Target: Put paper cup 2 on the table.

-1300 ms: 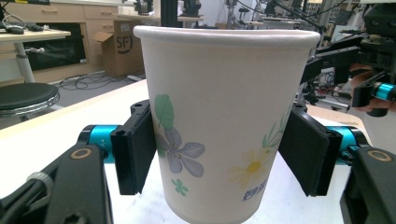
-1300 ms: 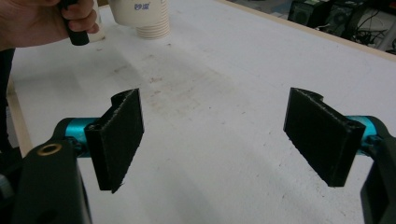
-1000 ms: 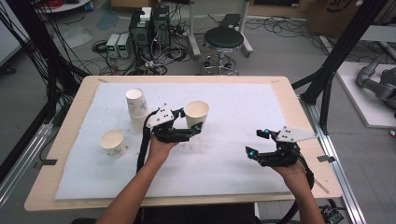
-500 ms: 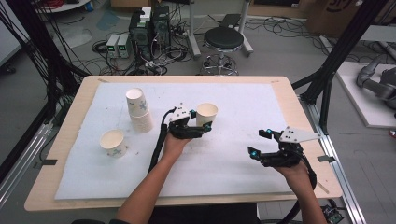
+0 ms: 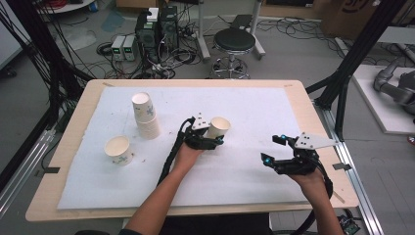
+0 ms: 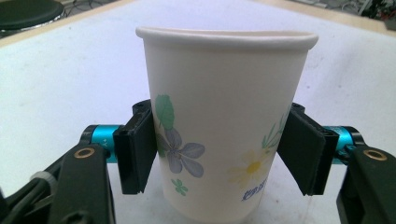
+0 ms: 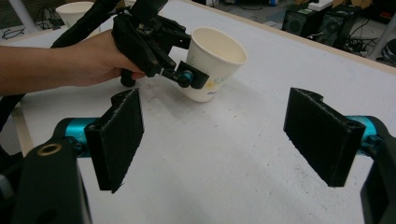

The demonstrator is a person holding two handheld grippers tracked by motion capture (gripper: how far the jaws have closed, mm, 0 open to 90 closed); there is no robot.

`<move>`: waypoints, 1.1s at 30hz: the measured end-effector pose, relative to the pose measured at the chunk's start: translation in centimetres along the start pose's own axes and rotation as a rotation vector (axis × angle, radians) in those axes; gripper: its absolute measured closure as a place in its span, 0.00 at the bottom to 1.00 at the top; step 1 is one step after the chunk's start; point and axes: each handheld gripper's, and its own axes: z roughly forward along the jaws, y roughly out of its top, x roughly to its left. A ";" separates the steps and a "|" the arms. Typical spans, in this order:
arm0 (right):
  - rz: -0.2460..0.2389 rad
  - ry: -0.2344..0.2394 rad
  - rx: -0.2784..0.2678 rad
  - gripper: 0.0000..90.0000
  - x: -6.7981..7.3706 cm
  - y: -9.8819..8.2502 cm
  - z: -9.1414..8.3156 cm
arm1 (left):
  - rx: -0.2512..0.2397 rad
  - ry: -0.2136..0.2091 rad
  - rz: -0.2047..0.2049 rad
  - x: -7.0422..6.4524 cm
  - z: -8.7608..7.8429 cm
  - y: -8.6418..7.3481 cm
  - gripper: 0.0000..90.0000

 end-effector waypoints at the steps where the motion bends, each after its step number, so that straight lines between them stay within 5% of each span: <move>1: -0.005 -0.001 -0.002 0.23 0.0 0.0 0.0 | 0.002 0.001 0.006 0.0 0.0 0.0 0.37; 9: -0.006 0.001 -0.001 0.23 0.0 0.1 0.0 | 0.055 0.020 0.032 -0.4 -0.6 0.2 0.37; 21: -0.008 -0.001 -0.003 0.23 -0.1 0.1 -0.2 | 0.111 0.041 0.014 -0.7 -1.6 -0.4 0.35; 27: -0.008 -0.004 -0.009 0.23 0.0 0.2 -0.3 | 0.111 0.038 -0.003 -0.7 -1.8 -0.4 0.33; 31: -0.009 0.000 -0.008 0.23 0.0 0.3 -0.3 | 0.109 0.039 -0.039 -0.4 -2.5 -0.4 0.23; 33: -0.009 0.001 -0.007 0.23 0.1 0.2 -0.2 | 0.063 0.041 -0.055 -0.4 -3.2 -0.7 0.21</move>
